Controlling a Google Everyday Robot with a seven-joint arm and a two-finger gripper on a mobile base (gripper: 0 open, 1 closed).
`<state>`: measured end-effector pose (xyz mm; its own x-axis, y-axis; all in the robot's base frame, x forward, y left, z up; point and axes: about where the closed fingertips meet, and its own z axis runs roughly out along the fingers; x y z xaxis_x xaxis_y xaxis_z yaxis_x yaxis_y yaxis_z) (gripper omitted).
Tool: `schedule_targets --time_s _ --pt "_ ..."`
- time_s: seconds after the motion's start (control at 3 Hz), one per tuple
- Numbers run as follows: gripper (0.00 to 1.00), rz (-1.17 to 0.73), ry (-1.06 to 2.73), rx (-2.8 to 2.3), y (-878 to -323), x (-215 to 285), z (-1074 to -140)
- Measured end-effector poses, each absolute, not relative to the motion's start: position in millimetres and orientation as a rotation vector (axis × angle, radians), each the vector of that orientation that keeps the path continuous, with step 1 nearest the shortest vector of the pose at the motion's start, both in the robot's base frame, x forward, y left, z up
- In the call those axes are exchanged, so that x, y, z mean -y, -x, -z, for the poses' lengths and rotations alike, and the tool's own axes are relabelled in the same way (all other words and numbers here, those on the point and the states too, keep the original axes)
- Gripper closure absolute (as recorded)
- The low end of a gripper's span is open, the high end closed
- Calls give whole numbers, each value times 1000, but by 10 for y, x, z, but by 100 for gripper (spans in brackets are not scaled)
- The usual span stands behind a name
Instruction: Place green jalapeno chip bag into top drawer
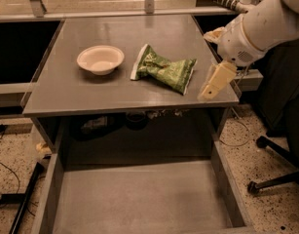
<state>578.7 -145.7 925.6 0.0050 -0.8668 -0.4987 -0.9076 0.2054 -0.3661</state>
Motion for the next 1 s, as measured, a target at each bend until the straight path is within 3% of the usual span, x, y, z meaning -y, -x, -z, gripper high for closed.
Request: schedule_targets --time_s 1.0 --pt "0 -178 1575 -1799 -6573 1193 -8837"
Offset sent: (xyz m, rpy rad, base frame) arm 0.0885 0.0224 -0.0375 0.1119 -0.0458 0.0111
